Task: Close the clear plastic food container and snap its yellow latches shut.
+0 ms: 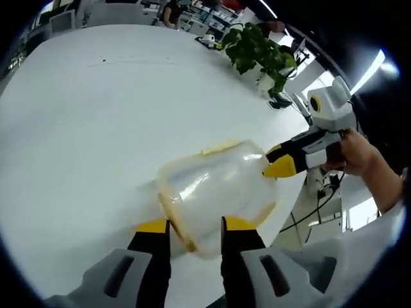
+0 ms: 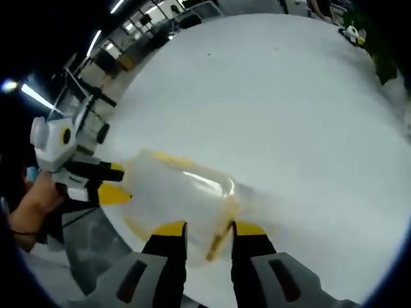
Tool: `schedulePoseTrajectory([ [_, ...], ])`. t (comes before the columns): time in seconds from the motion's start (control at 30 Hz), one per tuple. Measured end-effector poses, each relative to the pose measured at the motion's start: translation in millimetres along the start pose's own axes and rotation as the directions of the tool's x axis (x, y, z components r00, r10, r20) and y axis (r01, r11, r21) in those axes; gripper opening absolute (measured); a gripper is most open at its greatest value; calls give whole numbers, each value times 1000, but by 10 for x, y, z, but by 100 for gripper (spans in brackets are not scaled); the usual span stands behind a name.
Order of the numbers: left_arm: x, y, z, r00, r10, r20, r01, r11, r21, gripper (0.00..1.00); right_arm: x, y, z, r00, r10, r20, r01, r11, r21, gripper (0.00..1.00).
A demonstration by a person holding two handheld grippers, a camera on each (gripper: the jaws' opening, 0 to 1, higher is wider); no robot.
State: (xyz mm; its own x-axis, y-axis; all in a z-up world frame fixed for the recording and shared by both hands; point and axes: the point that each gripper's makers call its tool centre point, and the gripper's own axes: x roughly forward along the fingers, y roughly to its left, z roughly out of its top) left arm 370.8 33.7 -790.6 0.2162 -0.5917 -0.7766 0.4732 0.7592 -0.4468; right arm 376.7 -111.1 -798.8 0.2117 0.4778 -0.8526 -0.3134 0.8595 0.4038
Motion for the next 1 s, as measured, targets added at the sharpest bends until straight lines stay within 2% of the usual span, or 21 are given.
schedulePoseTrajectory([
  [0.23,8,26,5,1000,-6,1,6,1000,12,28,12,36,-9,1000,-21,-1,21,1000,21,25],
  [0.4,24,35,-7,1000,-6,-3,6,1000,21,29,5,41,-16,1000,-12,20,12,1000,27,26],
  [0.53,45,33,-9,1000,-9,-11,9,1000,11,31,10,39,-12,999,15,35,-17,998,61,27],
  [0.6,41,38,-15,1000,-13,-9,13,1000,7,31,21,49,-14,999,28,36,-29,999,32,29],
  [0.67,49,42,8,1000,-6,-1,6,998,56,32,39,81,-16,999,29,28,-29,999,17,32],
  [0.77,49,37,10,1000,-6,-7,7,999,53,33,37,106,-37,1000,24,10,-23,999,-45,34],
  [0.83,59,33,-16,999,-31,-22,32,998,50,35,21,105,-24,1000,16,14,-16,998,-64,34],
  [0.87,66,30,-29,999,-41,-26,42,998,51,35,19,104,-13,1000,13,15,-11,994,-113,34],
  [1.0,51,33,-48,999,-41,-27,44,995,93,41,10,117,-57,1000,15,8,-13,985,-172,36],
])
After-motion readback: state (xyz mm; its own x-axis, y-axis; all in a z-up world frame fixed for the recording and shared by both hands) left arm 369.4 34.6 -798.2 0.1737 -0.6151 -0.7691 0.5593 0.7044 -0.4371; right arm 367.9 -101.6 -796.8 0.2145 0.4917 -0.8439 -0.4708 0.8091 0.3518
